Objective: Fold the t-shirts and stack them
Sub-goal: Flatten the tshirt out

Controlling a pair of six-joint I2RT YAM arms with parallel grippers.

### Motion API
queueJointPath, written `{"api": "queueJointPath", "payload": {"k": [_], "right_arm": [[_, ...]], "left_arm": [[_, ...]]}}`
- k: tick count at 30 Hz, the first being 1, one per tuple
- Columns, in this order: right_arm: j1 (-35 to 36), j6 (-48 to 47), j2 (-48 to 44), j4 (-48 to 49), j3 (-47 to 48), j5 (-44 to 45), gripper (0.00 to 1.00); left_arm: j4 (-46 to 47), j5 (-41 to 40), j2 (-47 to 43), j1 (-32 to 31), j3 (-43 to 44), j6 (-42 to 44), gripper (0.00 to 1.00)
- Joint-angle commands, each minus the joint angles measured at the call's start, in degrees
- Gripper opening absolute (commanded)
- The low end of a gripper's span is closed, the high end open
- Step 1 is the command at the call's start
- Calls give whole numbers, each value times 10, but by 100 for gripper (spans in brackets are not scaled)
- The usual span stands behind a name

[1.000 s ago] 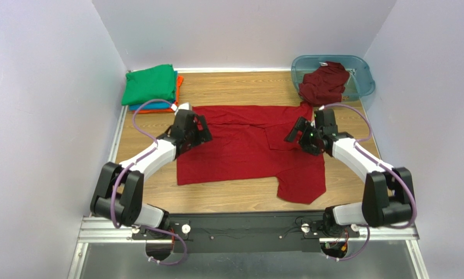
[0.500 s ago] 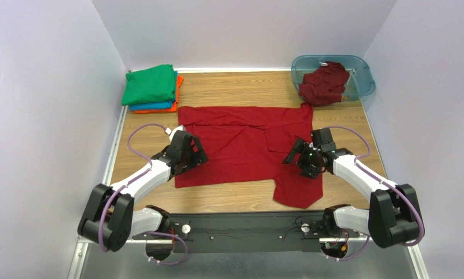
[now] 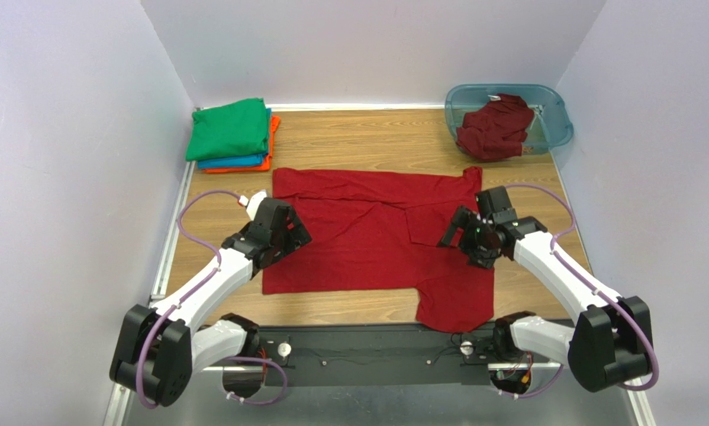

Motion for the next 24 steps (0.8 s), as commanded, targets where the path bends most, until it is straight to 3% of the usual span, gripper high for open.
{"api": "queueJointPath", "payload": {"k": [1, 7, 13, 24], "right_arm": [[2, -34, 37, -3, 46, 44, 100], [2, -51, 157, 42, 87, 58, 100], [2, -52, 219, 76, 114, 73, 100], [2, -50, 365, 95, 191, 95, 100]], "left_arm": [[22, -43, 17, 1, 34, 7, 98], [77, -16, 125, 32, 88, 61, 98], [128, 18, 206, 40, 95, 85, 98], [123, 27, 368, 67, 197, 128, 98]]}}
